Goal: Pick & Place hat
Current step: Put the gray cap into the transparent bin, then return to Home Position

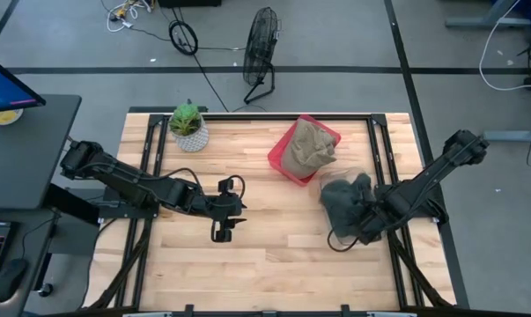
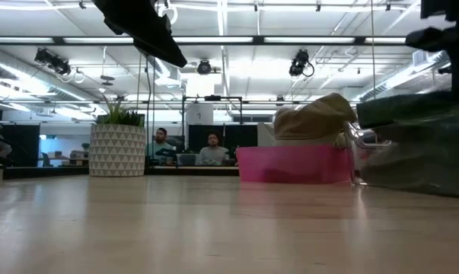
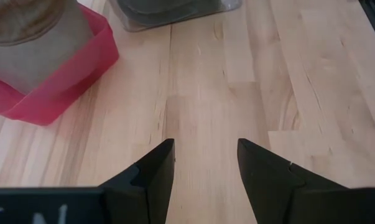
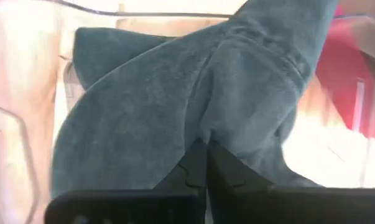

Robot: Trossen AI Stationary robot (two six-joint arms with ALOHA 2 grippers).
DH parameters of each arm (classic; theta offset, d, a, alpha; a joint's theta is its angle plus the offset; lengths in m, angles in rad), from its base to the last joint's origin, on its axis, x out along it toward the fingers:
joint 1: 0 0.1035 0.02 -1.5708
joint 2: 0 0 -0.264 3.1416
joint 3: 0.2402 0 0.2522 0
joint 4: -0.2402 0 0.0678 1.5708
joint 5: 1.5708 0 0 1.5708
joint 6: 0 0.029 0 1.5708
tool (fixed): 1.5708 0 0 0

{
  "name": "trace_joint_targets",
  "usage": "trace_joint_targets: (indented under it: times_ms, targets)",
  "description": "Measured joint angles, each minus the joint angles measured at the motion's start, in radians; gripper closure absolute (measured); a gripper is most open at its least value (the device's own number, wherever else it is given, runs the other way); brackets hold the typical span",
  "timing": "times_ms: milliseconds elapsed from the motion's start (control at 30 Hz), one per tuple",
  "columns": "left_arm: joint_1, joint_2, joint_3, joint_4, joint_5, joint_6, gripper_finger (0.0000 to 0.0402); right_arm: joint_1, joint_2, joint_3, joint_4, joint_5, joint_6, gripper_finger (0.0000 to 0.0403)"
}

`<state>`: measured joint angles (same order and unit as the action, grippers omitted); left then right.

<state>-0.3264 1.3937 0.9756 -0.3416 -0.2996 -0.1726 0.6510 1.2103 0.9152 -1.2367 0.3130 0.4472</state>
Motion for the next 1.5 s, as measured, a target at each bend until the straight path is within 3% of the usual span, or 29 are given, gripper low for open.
trace_joint_targets:
  times_ms: [167, 500, 733, 967, 1133, 1333, 1500]
  targets:
    - [0.000, 0.000, 0.000, 0.000, 0.000, 0.000, 0.0223, -0.003, 0.003, -0.113, 0.133, 0.019, -0.028, 0.0402]
    - [0.000, 0.000, 0.000, 0.001, -0.002, 0.000, 0.0223, -0.043, 0.003, -0.136, 0.143, 0.039, 0.184, 0.0345]
    - [0.000, -0.035, 0.000, 0.018, -0.016, -0.022, 0.0223, -0.049, 0.007, 0.070, -0.005, 0.009, 0.227, 0.0310]
    - [-0.006, -0.188, 0.000, 0.016, -0.047, -0.130, 0.0223, -0.048, 0.006, 0.353, -0.003, 0.044, 0.208, 0.0305]
    - [-0.025, -0.346, 0.000, -0.004, -0.117, -0.076, 0.0223, -0.029, -0.002, 0.442, 0.044, 0.198, 0.108, 0.0311]
    - [-0.053, -0.553, 0.000, -0.089, -0.157, -0.019, 0.0223, -0.028, -0.102, 0.426, 0.168, 0.229, -0.107, 0.0318]
    - [-0.072, -0.683, -0.022, -0.217, -0.203, -0.009, 0.0223, -0.028, -0.293, 0.280, 0.348, 0.211, -0.225, 0.0326]
